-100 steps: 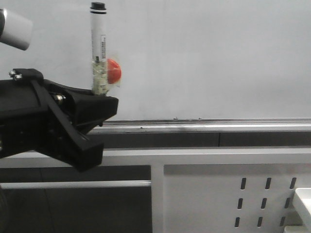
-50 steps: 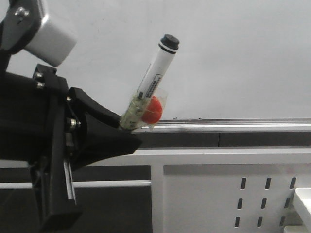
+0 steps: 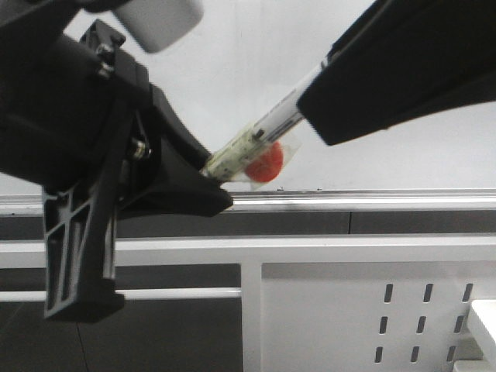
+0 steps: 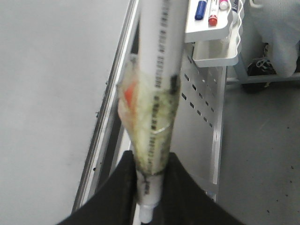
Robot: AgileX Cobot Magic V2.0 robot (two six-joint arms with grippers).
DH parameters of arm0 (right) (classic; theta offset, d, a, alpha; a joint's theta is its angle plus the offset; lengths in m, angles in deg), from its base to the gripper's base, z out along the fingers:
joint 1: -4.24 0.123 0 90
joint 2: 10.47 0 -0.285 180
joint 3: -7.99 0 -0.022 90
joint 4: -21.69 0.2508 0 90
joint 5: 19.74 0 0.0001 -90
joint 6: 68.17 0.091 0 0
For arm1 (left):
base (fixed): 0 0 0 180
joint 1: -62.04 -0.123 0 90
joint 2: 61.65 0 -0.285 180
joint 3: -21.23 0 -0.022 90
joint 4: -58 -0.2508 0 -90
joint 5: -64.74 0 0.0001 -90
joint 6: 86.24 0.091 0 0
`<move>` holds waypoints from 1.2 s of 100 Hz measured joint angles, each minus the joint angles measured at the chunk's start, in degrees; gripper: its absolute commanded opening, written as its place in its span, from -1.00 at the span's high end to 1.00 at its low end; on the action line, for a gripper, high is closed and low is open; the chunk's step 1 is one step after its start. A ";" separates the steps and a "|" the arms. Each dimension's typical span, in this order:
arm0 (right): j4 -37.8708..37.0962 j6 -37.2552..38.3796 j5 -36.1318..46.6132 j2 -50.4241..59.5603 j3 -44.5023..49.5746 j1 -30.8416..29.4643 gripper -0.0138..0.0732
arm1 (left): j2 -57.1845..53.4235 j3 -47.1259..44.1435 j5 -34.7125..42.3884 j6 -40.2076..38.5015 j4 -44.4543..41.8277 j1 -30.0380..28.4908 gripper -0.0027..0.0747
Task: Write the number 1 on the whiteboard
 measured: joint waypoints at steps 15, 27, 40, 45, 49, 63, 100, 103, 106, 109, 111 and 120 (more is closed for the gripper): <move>0.00 0.00 0.51 -2.62 -2.12 0.00 -0.26 | 0.00 0.13 0.46 0.00 0.00 0.44 0.98; 0.04 0.00 0.87 -3.70 -2.62 0.00 -0.26 | 0.00 0.21 1.59 0.00 0.00 1.00 0.98; 0.04 0.00 0.87 -4.40 -2.62 0.49 -0.13 | 0.00 0.21 2.17 0.00 -0.12 1.00 0.98; 0.14 0.00 0.75 -4.54 -2.62 0.59 0.05 | 0.00 0.21 2.27 0.00 -0.12 1.00 0.98; 0.14 0.00 0.47 -4.54 -2.62 0.59 0.25 | 0.00 0.35 2.27 0.00 -0.12 1.00 0.98; -0.20 0.00 0.21 -4.54 -2.77 0.59 0.85 | 0.00 0.95 2.08 0.12 -0.61 1.04 0.98; -2.19 0.00 0.30 -4.54 -2.87 0.59 0.85 | -0.50 1.64 1.43 -0.01 -0.69 1.13 -0.11; -2.17 0.00 0.20 -4.54 -2.87 0.59 0.85 | -1.05 1.64 1.55 -0.01 -0.69 1.13 -0.15; -2.17 0.00 0.06 -4.54 -2.87 0.59 0.85 | -1.53 1.64 1.55 -0.01 -0.69 1.13 -0.15; -2.17 0.00 0.06 -4.54 -2.87 0.59 0.85 | -2.10 1.64 1.43 -0.01 -0.38 1.13 -0.11; -2.17 0.00 0.06 -4.54 -2.87 0.59 0.85 | -2.57 1.64 1.08 -0.01 -0.08 1.13 -0.08; -2.17 0.00 0.83 -4.54 -2.87 0.59 0.85 | -5.35 1.64 -1.60 -0.01 1.84 1.26 0.10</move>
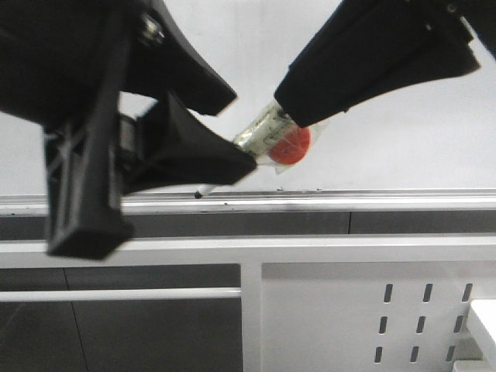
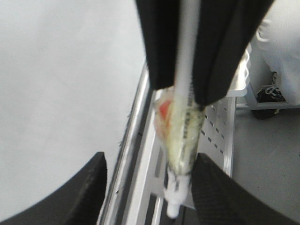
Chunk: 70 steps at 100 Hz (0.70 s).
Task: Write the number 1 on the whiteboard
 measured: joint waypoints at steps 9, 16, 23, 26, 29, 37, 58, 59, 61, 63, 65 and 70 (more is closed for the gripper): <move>0.00 0.00 1.40 0.72 0.00 0.00 0.85 | -4.51 -0.11 -3.12 0.00 1.19 0.00 0.27; 0.00 0.00 4.14 2.17 0.00 0.00 0.85 | -8.85 -1.13 -4.85 0.00 1.76 0.00 0.37; 0.00 0.00 6.99 3.86 0.00 0.00 0.85 | -13.63 -2.61 -5.70 0.00 3.10 0.00 0.51; 0.10 0.00 7.81 4.44 0.00 0.00 0.85 | -15.60 -3.33 -5.98 0.00 4.04 0.00 0.59; 0.10 0.00 8.43 4.95 0.00 0.00 0.85 | -18.06 -3.86 -6.21 0.00 5.16 0.00 0.72; 0.20 0.53 9.30 5.99 0.00 0.00 0.85 | -23.49 -5.31 -6.59 0.00 8.62 0.00 0.98; 1.86 2.89 11.87 8.21 2.87 0.00 0.84 | -34.13 -10.44 -6.68 0.00 15.45 -3.31 0.98; 2.08 2.89 12.13 8.35 3.08 0.00 0.84 | -34.31 -10.87 -6.68 0.00 15.70 -3.82 0.98; 2.75 2.94 12.92 8.75 3.73 0.00 0.84 | -34.84 -11.54 -6.56 0.00 16.53 -4.66 0.98; 3.42 2.94 13.82 9.18 4.43 0.00 0.84 | -35.28 -12.00 -6.21 0.00 17.44 -5.24 0.98; 3.99 3.04 14.85 9.67 5.18 0.00 0.84 | -35.65 -12.71 -5.98 0.00 18.42 -6.18 0.98; 5.45 3.03 17.39 11.02 7.14 0.00 0.84 | -36.25 -14.40 -4.09 0.00 21.13 -8.47 0.98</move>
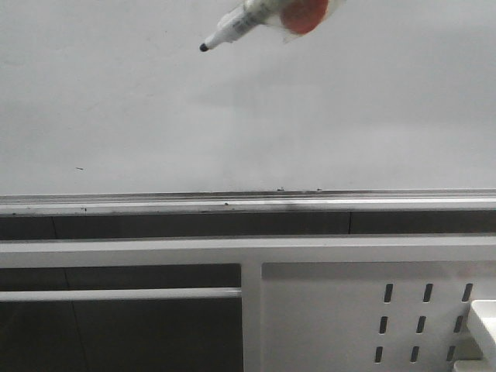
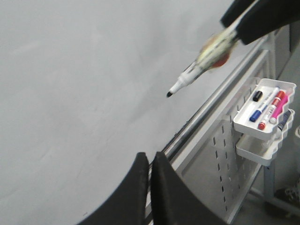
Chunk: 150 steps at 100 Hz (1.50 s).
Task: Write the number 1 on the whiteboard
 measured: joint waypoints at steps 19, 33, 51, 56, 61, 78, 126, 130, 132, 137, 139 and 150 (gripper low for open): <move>4.36 0.14 7.89 6.41 8.00 0.00 0.84 | -0.38 -7.65 15.37 0.00 9.83 -8.64 0.98; 5.15 0.14 8.68 8.20 10.60 0.00 0.84 | -0.38 -12.34 26.56 0.00 16.51 -12.87 0.98; 5.35 0.14 12.15 7.05 10.72 0.00 0.84 | -0.38 -14.63 31.56 -0.09 21.55 -14.74 0.98; 5.50 0.14 13.47 6.25 10.72 0.00 0.84 | -0.38 -14.63 31.81 -0.09 21.65 -14.74 0.98; 5.50 0.14 14.64 5.40 10.72 0.00 0.84 | -0.38 -14.63 32.05 -0.12 21.87 -14.74 0.98; 5.12 0.14 16.18 2.50 9.47 0.00 0.84 | -0.38 -14.63 32.19 -0.12 21.98 -14.74 0.98; 1.11 0.17 18.15 -3.88 3.08 0.00 0.84 | -0.38 -14.63 32.40 -0.22 21.98 -14.74 0.98; 1.10 0.17 17.78 -4.38 2.97 0.00 0.84 | -0.38 -14.63 32.69 -0.22 21.98 -14.74 0.98; 1.00 0.17 17.65 -4.62 2.97 0.00 0.84 | -0.38 -14.63 32.88 -0.22 21.98 -14.74 0.98; 1.00 0.17 17.01 -5.32 2.97 0.00 0.84 | -0.38 -14.63 33.32 -0.22 21.98 -14.74 0.98; 0.88 0.17 16.84 -5.67 2.97 0.00 0.84 | -0.38 -14.63 33.59 -0.22 21.98 -14.74 0.98; 0.80 0.17 16.05 -7.60 2.97 0.00 0.84 | -0.38 -14.63 33.93 -0.22 21.98 -14.74 0.98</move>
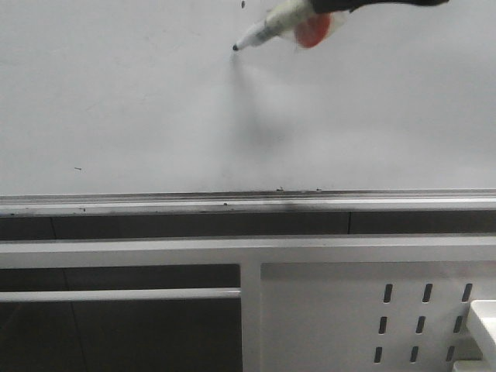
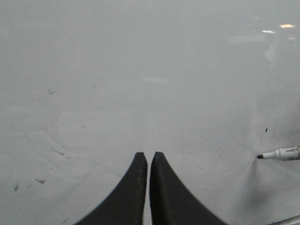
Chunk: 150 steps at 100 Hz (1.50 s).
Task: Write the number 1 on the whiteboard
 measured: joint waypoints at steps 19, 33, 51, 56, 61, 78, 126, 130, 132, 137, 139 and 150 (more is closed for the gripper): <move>0.00 0.00 -0.22 -3.87 0.00 0.00 0.84 | 0.00 0.00 0.00 0.00 0.00 0.00 0.98; -0.04 0.10 -0.22 -7.33 0.00 0.00 0.84 | 0.00 0.00 0.00 0.00 0.00 0.00 0.98; -0.04 0.10 -0.22 -12.00 0.00 0.00 0.84 | 0.00 0.00 0.21 0.00 0.00 0.00 0.98; -0.04 0.10 -0.22 -12.74 0.00 0.00 0.84 | 0.00 0.00 0.46 0.00 0.00 0.00 0.98; -0.04 0.10 -0.22 -12.98 0.00 0.11 0.84 | 0.00 0.00 0.56 0.00 0.00 0.00 0.98; -0.50 0.10 -5.68 -10.88 -1.68 2.68 0.84 | 0.00 0.00 0.68 0.00 -2.21 0.00 0.98; -0.89 0.29 -26.03 -5.85 -4.65 7.63 0.84 | 1.52 0.00 0.10 -20.28 -54.68 0.00 0.88; -0.89 0.38 -26.59 -5.85 -5.31 7.25 0.84 | 2.21 0.00 0.35 -22.10 -57.96 0.00 0.79; -1.01 0.38 -26.78 -5.85 -5.69 7.23 0.84 | 2.68 0.00 0.51 -22.93 -59.46 0.00 0.73; -1.14 0.42 -27.28 -5.85 -6.61 6.52 0.84 | 3.86 0.00 1.14 -24.44 -62.42 0.00 0.57; -1.23 0.42 -27.34 -5.85 -7.00 6.41 0.84 | 4.43 0.00 1.30 -24.86 -63.39 0.00 0.50; -2.82 0.55 -27.88 -5.85 -8.96 4.72 0.84 | 7.89 1.17 2.53 -25.88 -66.08 0.00 0.26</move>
